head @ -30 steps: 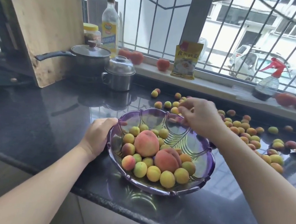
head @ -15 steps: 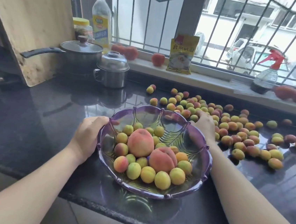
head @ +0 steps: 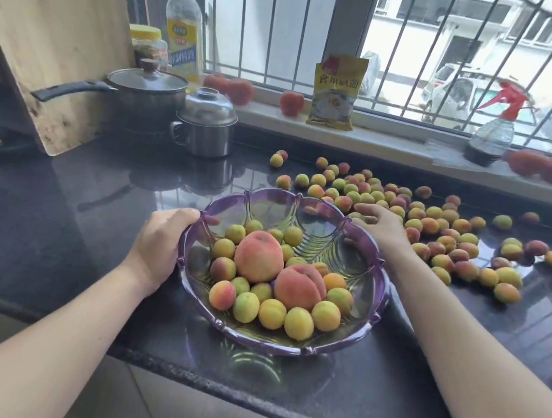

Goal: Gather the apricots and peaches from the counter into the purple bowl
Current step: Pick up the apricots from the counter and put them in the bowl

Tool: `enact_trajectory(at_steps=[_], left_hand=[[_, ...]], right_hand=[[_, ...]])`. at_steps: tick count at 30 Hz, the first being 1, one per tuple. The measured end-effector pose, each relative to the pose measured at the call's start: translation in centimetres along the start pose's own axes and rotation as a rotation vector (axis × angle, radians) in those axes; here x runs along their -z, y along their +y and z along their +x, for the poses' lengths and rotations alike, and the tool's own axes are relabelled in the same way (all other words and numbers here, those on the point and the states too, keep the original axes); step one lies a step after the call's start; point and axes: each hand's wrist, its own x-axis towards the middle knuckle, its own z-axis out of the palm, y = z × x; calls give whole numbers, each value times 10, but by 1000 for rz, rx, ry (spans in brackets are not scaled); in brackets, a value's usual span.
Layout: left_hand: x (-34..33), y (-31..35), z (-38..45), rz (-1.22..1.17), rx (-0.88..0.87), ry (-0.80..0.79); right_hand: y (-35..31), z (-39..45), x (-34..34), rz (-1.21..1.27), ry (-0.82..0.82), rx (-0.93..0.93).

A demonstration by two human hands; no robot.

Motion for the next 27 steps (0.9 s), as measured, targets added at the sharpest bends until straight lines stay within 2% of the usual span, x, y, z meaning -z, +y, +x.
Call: enact_trajectory(at_steps=[4,5,8,14,17,22,27], left_hand=[[0,1,-2,-3,13,-24],[1,1,-2,2,18,-31],[2,1,-2,16,18,-47],[3,-1,-1,35,5,-34],[4,-1,-1,51,5,-27],[4,0,-2,85,0,-16],[2,2,-3,108,-12,-5]], right_hand=[[-17,-15,27,337,-91,-42],[-23,-19,34,356,-90,-24],[-52,-37,51,195,-170,107],[-96,-67,26,-530,-390,312],[-91,-64,3,-747,-415,380],[-82,-58,-16,-881,-397,373],[-78,-56,-24,-827,-362,358]])
